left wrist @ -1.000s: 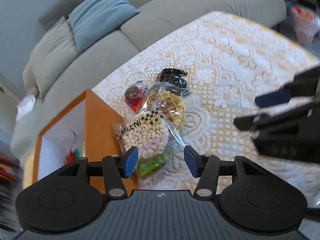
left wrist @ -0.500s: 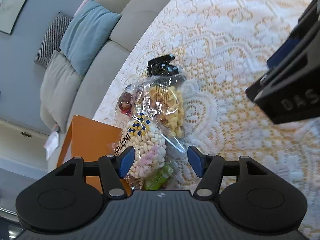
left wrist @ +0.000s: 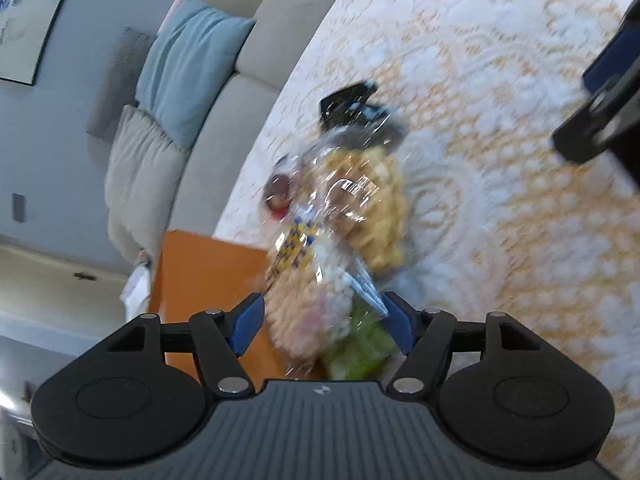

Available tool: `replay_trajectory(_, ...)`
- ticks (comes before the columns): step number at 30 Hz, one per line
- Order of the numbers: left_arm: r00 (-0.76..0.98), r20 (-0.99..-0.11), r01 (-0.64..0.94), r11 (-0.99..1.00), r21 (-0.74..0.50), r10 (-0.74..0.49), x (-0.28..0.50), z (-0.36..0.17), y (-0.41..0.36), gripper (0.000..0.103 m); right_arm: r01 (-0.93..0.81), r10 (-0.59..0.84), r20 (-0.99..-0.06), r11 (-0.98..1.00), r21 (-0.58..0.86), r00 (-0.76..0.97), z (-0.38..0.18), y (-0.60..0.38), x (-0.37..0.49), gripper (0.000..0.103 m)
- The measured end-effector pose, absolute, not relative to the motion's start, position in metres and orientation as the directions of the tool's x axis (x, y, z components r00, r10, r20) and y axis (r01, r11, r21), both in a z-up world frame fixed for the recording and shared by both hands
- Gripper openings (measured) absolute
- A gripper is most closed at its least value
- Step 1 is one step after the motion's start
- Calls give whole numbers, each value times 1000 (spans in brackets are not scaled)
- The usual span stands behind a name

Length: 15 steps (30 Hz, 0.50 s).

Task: Organize snacks
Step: 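Reach the left gripper to the white peanut candy bag while the right gripper reaches the waffle bag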

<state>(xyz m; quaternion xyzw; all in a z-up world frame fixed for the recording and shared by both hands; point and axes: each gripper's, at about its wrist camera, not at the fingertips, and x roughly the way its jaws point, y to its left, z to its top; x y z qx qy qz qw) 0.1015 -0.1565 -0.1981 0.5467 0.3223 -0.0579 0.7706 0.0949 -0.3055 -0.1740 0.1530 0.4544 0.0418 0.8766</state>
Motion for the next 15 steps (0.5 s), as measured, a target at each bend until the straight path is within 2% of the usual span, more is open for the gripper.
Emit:
replay_trajectory(3, 815, -516, 414, 360, 836, 264, 97, -196, -157, 69, 46, 207, -785, 957, 287, 584, -173, -301, 94, 41)
replay_trajectory(5, 828, -489, 395, 332, 856, 275, 97, -198, -161, 68, 39, 206, -785, 959, 280, 584, -173, -299, 94, 41)
replay_trajectory(10, 824, -485, 397, 311, 863, 293, 108, -205, -164, 68, 59, 206, -783, 954, 295, 587, -174, -304, 95, 41)
replay_trajectory(12, 826, -483, 399, 304, 865, 290, 109, -206, -163, 54, 59, 209, -777, 952, 302, 594, -173, -304, 95, 41)
replay_trajectory(13, 826, -487, 403, 307, 862, 285, 108, -206, -162, 34, 56, 208, -776, 953, 298, 596, -172, -304, 95, 41)
replay_trajectory(15, 827, -482, 391, 318, 864, 291, 110, -204, -159, 29, 45, 210, -773, 955, 294, 599, -170, -302, 95, 41)
